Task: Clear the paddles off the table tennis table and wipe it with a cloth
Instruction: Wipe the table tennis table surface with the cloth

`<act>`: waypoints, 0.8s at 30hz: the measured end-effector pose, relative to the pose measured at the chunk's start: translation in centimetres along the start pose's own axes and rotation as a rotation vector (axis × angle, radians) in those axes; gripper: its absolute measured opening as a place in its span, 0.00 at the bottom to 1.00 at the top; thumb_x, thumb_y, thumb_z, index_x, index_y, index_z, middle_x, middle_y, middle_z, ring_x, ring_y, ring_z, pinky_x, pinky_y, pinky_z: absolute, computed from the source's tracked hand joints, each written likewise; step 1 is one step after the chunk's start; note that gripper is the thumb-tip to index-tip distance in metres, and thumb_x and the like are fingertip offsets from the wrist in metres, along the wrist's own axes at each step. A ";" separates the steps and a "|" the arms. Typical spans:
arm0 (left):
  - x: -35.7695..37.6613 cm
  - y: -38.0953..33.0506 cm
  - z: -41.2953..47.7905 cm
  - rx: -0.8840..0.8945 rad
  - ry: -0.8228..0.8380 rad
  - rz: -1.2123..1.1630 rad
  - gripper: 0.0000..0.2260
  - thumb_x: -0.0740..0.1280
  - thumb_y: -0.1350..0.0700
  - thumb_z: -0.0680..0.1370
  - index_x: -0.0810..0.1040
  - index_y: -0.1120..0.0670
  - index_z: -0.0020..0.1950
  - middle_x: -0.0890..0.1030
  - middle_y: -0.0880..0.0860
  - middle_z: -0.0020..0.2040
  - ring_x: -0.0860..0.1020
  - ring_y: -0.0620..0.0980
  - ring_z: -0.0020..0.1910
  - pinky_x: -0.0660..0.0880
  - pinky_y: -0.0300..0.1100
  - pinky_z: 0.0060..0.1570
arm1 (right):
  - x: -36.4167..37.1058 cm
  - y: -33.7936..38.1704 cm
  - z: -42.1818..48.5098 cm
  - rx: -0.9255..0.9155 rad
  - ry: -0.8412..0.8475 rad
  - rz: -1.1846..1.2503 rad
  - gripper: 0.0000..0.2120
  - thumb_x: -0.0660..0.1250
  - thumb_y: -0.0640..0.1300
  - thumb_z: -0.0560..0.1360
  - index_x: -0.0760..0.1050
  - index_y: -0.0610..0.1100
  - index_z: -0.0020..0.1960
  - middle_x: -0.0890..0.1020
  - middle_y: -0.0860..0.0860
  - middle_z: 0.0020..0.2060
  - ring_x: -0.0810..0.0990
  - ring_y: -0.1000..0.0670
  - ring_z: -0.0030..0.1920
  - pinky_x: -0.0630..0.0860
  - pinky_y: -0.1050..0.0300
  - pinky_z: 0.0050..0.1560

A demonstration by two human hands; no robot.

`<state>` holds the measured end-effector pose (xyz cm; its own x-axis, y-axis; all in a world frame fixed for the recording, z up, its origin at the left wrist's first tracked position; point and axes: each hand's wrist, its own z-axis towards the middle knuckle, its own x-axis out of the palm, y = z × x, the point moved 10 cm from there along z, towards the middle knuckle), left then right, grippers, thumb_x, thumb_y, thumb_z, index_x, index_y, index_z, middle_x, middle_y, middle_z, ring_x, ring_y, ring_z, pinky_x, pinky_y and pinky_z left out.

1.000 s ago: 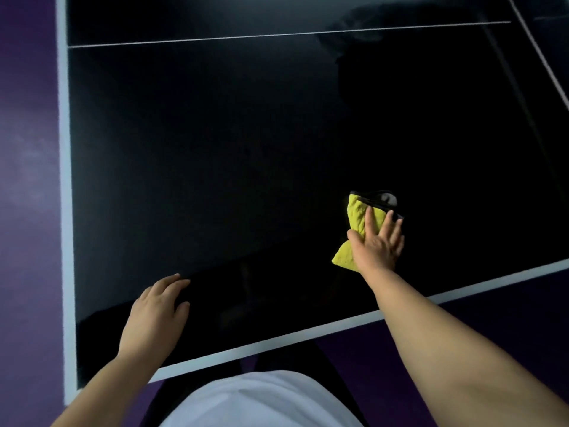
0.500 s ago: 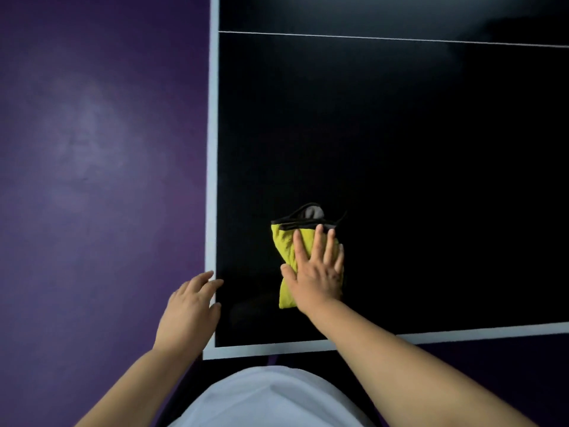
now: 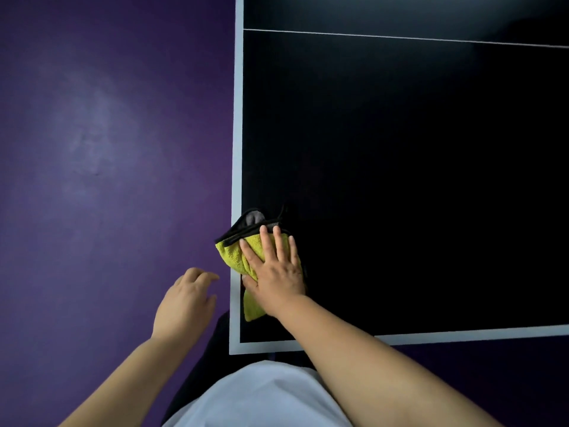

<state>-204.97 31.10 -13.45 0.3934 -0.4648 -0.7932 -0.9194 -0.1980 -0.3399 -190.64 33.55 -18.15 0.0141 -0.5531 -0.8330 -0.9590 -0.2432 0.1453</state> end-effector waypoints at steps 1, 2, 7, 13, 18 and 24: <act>0.0 -0.8 0.3 0.017 -0.002 0.008 0.16 0.65 0.60 0.75 0.76 0.52 0.63 0.74 0.50 0.61 0.72 0.53 0.61 0.70 0.44 0.55 | -0.1 -0.5 0.0 -0.017 -0.007 0.008 0.32 0.50 0.60 0.82 0.33 0.59 0.77 0.31 0.47 0.77 0.26 0.43 0.74 0.28 0.42 0.72; 0.0 -1.7 0.6 0.032 -0.002 0.015 0.17 0.65 0.60 0.75 0.76 0.52 0.64 0.74 0.50 0.61 0.72 0.53 0.62 0.70 0.45 0.56 | -0.2 -1.0 0.0 -0.029 -0.010 0.014 0.32 0.50 0.59 0.82 0.33 0.60 0.77 0.31 0.48 0.77 0.27 0.43 0.75 0.27 0.43 0.72; 0.4 -7.1 2.5 0.081 -0.030 0.033 0.18 0.65 0.58 0.76 0.73 0.52 0.66 0.73 0.49 0.64 0.70 0.52 0.64 0.69 0.45 0.58 | -1.3 -7.6 -0.3 0.038 -0.075 0.062 0.32 0.51 0.59 0.81 0.34 0.61 0.77 0.32 0.50 0.77 0.27 0.46 0.75 0.27 0.45 0.72; 3.0 -15.5 3.8 0.150 -0.020 0.049 0.21 0.66 0.59 0.74 0.71 0.53 0.67 0.71 0.50 0.66 0.70 0.52 0.64 0.70 0.45 0.58 | -3.2 -22.4 -3.1 0.248 -0.149 0.127 0.30 0.50 0.61 0.81 0.38 0.61 0.77 0.37 0.49 0.79 0.34 0.45 0.77 0.33 0.44 0.76; 6.0 -23.6 5.1 0.199 -0.006 0.028 0.21 0.68 0.59 0.73 0.73 0.54 0.66 0.73 0.52 0.65 0.71 0.54 0.64 0.68 0.46 0.62 | -4.0 -35.0 -5.8 0.414 -0.189 0.146 0.31 0.50 0.61 0.80 0.37 0.61 0.78 0.38 0.49 0.79 0.34 0.45 0.77 0.35 0.45 0.76; 9.2 -34.7 7.6 0.347 -0.002 0.025 0.22 0.67 0.56 0.75 0.70 0.53 0.69 0.71 0.50 0.68 0.70 0.53 0.65 0.65 0.46 0.65 | -4.7 -46.7 -8.1 0.537 -0.250 0.165 0.31 0.50 0.61 0.80 0.37 0.60 0.77 0.39 0.49 0.79 0.35 0.45 0.78 0.34 0.46 0.75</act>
<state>-169.46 40.22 -12.79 0.3713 -0.4637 -0.8045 -0.8736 0.1192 -0.4719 -143.64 41.08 -16.69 -0.1512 -0.3300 -0.9318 -0.9524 0.3011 0.0480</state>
